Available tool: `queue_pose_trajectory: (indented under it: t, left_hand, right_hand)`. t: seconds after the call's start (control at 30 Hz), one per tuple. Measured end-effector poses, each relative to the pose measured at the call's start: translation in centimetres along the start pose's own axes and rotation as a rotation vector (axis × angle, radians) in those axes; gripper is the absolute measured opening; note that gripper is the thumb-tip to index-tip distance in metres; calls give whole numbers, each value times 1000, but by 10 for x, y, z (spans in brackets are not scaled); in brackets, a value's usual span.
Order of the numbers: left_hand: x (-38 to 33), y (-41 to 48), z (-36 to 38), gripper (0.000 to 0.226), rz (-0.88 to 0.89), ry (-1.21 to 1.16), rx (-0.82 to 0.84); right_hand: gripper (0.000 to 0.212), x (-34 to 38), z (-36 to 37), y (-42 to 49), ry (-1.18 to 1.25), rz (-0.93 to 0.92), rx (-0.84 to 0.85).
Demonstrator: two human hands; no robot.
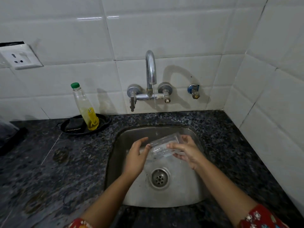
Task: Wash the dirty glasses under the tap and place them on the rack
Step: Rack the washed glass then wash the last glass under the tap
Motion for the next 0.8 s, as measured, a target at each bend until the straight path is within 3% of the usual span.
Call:
queue_pose_trajectory:
  t: [0.2,0.4,0.67,0.8]
  left_hand:
    - [0,-18,11,29,-82,-84,65]
    - [-3,-30,8,27,-114,-111,68]
    - [3,-44,-2,20,-126,-99,152]
    - [3,-43,-25,21,-168,-230,181]
  right_hand:
    - [73,25,3,-4,-132,-292,-77]
    - [74,44,11,-29,-541,-610,-66]
    - [71,29,12,-47,-664,-635,-122]
    - [66,21,23,-41,-427,-523,-209]
Point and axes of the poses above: each hand's wrist, its own y-axis towards the middle knuckle, its own z-axis out of the palm, x = y × z, the point moved 3 cm from there along y, towards the middle knuckle, and after that the axes turned 9 degrees about -z, right-handed, at the moved point
